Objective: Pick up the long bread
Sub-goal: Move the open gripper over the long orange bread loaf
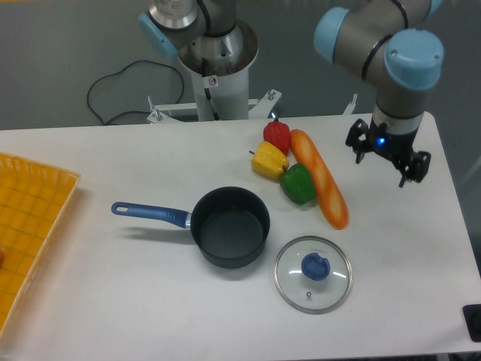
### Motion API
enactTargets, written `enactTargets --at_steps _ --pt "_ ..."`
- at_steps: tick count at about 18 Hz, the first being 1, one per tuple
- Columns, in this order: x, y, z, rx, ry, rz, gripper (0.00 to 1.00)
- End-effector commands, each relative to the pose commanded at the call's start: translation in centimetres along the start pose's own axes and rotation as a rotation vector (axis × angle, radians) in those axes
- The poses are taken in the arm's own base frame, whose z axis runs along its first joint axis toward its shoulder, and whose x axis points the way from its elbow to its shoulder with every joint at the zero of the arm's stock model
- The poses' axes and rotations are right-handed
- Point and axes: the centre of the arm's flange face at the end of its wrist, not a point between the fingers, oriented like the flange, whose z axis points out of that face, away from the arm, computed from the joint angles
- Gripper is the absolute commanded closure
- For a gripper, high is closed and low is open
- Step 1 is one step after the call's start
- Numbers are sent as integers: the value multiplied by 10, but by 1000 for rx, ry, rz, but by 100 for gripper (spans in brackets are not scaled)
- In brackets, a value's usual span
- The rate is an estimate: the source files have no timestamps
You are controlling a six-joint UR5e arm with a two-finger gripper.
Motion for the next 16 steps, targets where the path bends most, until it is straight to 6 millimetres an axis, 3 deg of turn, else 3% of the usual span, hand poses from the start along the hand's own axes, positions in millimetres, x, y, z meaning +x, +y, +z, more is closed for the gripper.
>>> enactTargets --at_steps 4,8,16 --pt "17 2 16 -10 35 -124 0" --pt "21 1 30 -23 54 -221 0" --pt "48 5 90 -43 89 -404 0"
